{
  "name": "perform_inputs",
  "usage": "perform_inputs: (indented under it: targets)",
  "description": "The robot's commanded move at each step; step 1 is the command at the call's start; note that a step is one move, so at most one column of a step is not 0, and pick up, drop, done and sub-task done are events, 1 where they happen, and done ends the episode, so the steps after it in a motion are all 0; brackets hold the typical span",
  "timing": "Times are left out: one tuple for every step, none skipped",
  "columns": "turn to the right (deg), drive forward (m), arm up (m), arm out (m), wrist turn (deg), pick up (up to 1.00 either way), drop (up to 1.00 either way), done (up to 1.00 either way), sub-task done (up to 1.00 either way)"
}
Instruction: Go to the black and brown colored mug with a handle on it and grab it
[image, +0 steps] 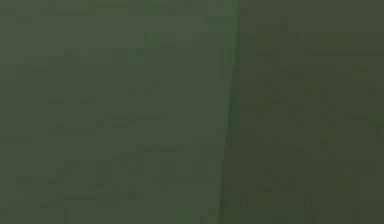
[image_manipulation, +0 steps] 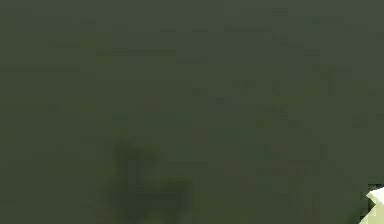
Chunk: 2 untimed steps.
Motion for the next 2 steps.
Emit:
perform_inputs:
  targets:
    - [-45.0, 0.00, 0.00, 0.00, 0.0, 0.00, 0.00, 0.00, 0.00]
    - [-45.0, 0.00, 0.00, 0.00, 0.0, 0.00, 0.00, 0.00, 0.00]
